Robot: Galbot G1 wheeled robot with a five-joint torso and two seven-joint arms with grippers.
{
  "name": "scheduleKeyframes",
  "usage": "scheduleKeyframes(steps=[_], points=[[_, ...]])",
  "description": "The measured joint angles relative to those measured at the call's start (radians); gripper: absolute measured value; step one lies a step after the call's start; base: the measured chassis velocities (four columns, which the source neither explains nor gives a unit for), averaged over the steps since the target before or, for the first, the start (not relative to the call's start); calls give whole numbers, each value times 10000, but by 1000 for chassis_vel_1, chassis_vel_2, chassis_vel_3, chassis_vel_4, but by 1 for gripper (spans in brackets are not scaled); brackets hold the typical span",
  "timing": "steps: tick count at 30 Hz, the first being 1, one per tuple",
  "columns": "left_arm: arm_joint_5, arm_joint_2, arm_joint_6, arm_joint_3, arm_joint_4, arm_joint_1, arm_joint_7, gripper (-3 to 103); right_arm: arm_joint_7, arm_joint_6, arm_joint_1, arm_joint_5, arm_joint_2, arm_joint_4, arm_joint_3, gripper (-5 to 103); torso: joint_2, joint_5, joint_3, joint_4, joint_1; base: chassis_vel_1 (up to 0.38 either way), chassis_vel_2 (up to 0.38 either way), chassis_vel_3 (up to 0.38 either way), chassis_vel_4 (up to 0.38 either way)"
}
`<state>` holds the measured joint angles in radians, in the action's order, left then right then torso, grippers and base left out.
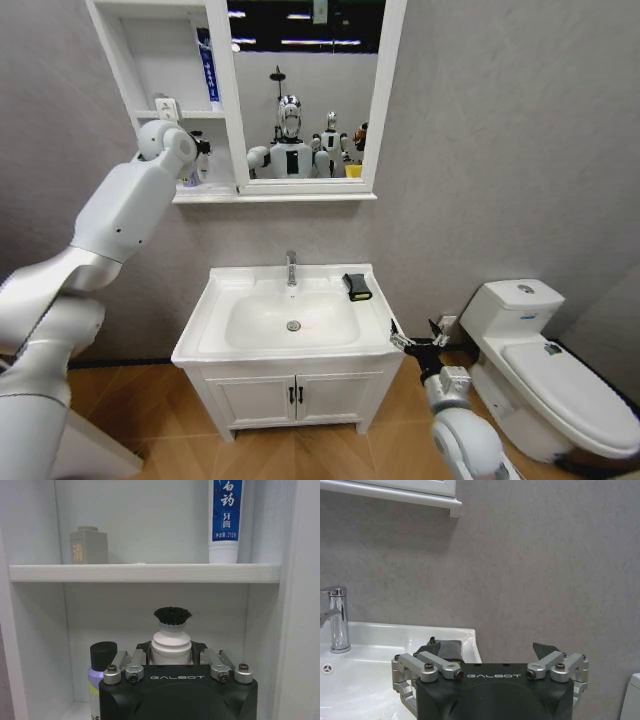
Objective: Move facial cleanser and shampoo from washbasin to cabinet, then wipe washbasin with towel.
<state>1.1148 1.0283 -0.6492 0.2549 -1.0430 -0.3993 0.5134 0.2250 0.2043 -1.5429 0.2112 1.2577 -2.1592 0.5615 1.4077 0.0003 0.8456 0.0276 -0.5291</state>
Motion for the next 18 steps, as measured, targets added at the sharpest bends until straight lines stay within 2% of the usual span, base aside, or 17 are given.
scheduleKeyframes(steps=[9, 18], points=[[-546, 584, 133, -317, 812, 62, -144, 42, -2, 14, 48, 199, -146, 87, 81, 100, 0, 0, 0, 2, 1, 0, 0, 0, 0], [-840, 848, 264, -480, 1254, 109, -314, 42, 0, 23, 70, 213, -85, 169, 79, 100, 0, -1, 0, 0, 1, 0, 0, 0, 0]])
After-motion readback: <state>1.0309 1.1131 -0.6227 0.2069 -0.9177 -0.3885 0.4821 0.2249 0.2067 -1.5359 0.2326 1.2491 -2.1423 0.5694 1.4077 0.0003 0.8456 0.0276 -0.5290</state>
